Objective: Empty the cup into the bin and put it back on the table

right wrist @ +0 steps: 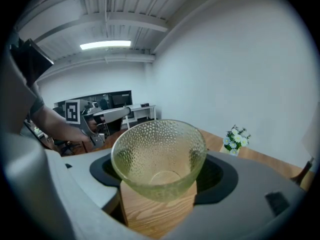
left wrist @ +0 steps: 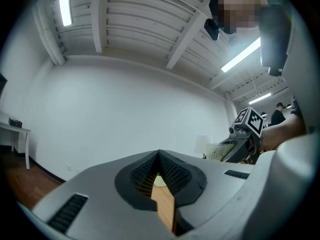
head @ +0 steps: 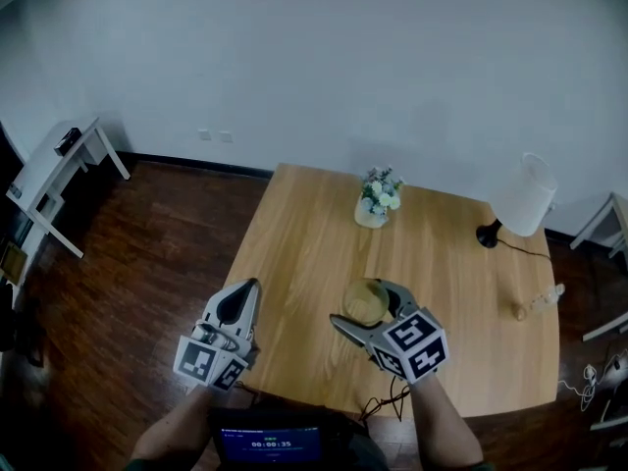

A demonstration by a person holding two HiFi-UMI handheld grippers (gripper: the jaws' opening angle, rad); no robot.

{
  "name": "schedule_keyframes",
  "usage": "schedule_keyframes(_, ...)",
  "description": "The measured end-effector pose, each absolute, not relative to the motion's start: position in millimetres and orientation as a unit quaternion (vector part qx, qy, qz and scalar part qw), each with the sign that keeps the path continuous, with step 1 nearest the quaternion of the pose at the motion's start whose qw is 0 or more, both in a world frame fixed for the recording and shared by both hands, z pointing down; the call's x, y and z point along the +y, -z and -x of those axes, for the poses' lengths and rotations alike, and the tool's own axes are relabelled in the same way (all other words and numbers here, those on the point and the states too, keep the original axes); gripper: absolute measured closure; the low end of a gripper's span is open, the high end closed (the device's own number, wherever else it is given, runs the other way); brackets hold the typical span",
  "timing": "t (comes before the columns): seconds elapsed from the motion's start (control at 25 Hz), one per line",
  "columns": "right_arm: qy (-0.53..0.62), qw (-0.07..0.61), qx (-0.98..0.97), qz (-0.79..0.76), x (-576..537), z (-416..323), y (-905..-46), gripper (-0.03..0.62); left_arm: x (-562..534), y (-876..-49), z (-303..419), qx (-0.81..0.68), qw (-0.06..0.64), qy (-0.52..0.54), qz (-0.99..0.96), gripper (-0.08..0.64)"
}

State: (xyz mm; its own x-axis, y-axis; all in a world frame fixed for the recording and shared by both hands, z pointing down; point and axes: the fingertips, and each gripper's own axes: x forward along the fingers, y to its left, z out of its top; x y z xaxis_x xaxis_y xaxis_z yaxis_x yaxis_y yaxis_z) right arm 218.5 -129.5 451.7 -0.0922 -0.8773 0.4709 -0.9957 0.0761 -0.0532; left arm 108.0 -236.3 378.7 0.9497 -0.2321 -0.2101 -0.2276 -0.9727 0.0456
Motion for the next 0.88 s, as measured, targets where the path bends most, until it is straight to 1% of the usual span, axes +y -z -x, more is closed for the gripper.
schedule_keyframes(0.44, -0.212, 0.161, -0.697, -0.666, -147.7, -237.8, -513.9, 0.192, -252.4, -420.2, -133.7, -0.105, 0.030, 0.068, -0.992, 0.569)
schedule_keyframes(0.64, -0.224, 0.161, -0.685, -0.674, -162.7, -252.9, -545.3, 0.192, -260.2, -452.0, -153.0, -0.097, 0.055, 0.050, -0.993, 0.569)
schedule_keyframes(0.88, -0.235, 0.185, -0.687, -0.662, -179.8, -257.4, -591.9, 0.191, -273.2, -486.6, -181.0, -0.083, 0.069, 0.017, -0.994, 0.569)
